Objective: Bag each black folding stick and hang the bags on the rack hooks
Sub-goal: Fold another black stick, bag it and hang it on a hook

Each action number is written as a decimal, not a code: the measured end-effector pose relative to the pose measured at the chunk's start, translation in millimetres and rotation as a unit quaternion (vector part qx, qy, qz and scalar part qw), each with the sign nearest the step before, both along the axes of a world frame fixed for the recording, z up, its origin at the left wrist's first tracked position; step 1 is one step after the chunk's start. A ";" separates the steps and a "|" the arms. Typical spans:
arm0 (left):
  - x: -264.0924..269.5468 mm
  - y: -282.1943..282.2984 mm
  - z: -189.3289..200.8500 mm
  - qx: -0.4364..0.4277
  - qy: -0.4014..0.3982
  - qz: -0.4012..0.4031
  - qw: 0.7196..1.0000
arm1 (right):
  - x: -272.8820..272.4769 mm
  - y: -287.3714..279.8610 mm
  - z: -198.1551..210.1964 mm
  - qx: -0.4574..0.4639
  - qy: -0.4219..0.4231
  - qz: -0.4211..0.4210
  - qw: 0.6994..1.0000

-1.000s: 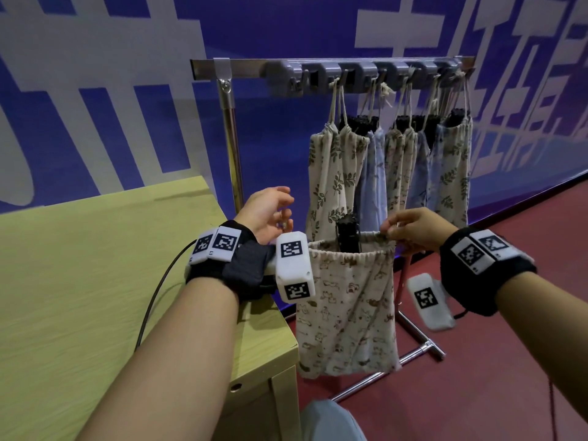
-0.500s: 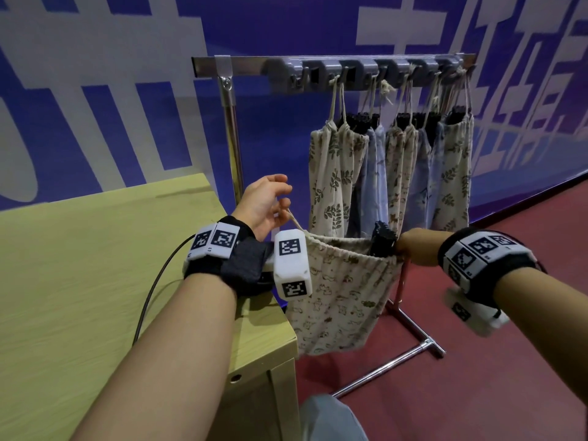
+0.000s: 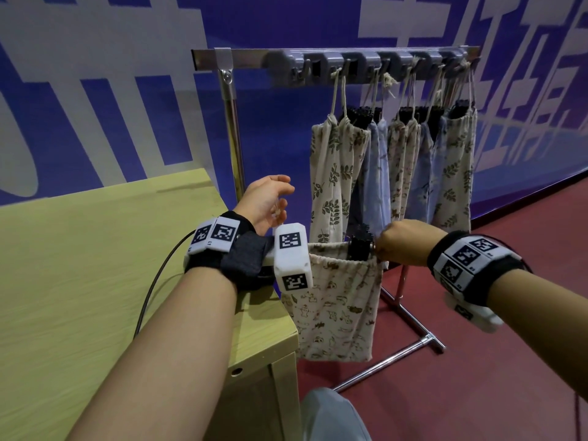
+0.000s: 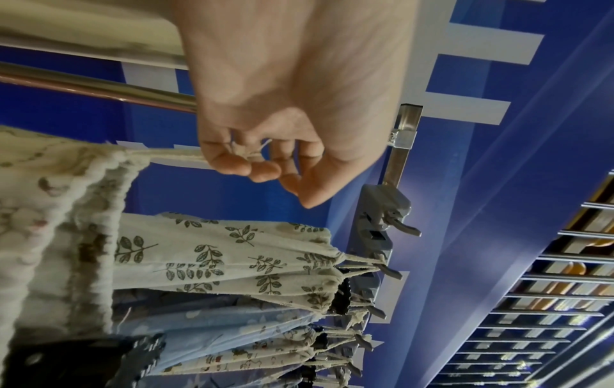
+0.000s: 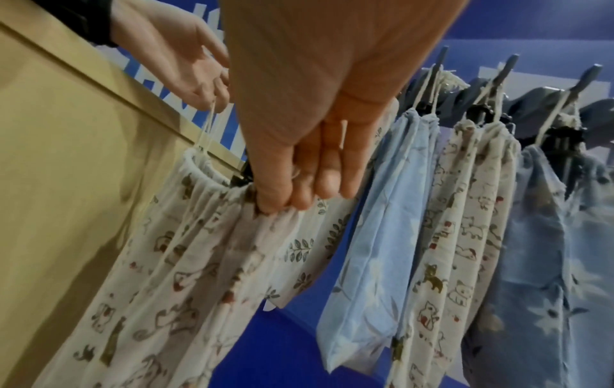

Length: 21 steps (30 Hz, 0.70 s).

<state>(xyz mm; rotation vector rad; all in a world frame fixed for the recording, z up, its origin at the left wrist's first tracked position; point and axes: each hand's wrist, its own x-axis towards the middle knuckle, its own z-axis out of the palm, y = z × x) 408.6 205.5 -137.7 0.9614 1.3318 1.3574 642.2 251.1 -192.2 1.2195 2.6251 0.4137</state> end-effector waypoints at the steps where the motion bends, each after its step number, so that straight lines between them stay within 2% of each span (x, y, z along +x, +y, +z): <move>1: 0.4 -0.2 0.3 -0.002 0.007 -0.007 1.000 | -0.7 -0.7 0.8 0.011 0.009 0.004 1.000; 3: 2.0 -0.8 0.5 -0.007 0.021 -0.021 1.000 | -1.4 0.9 1.4 0.012 0.038 0.008 0.999; 6: 3.2 -1.3 0.8 -0.016 0.032 -0.030 0.999 | -4.5 5.4 1.7 -0.063 0.103 0.000 0.993; 8: 2.7 -1.9 0.9 -0.019 0.036 -0.027 0.999 | -8.4 4.1 2.4 -0.085 0.096 -0.007 0.992; 11: 2.1 -3.2 1.1 -0.022 0.041 -0.029 0.998 | -14.2 -0.7 3.4 -0.061 0.070 -0.043 0.995; 13: 2.7 -3.5 1.4 -0.025 0.045 -0.038 0.998 | -16.4 -1.1 5.6 -0.092 0.144 -0.065 0.983; 15: 2.8 -3.6 1.4 -0.029 0.049 -0.046 0.997 | -17.0 -0.6 9.9 -0.189 0.281 -0.100 0.936; 18: 2.9 -2.6 1.1 -0.036 0.056 -0.049 0.997 | -18.5 -2.1 18.0 -0.327 0.428 -0.126 0.833; 20: 3.0 -2.3 0.2 -0.046 0.065 -0.043 0.996 | -20.1 -4.1 20.5 -0.359 0.495 -0.127 0.781; 21: 2.9 -2.3 -0.5 -0.052 0.070 -0.041 0.995 | -20.4 -3.9 21.1 -0.360 0.507 -0.125 0.773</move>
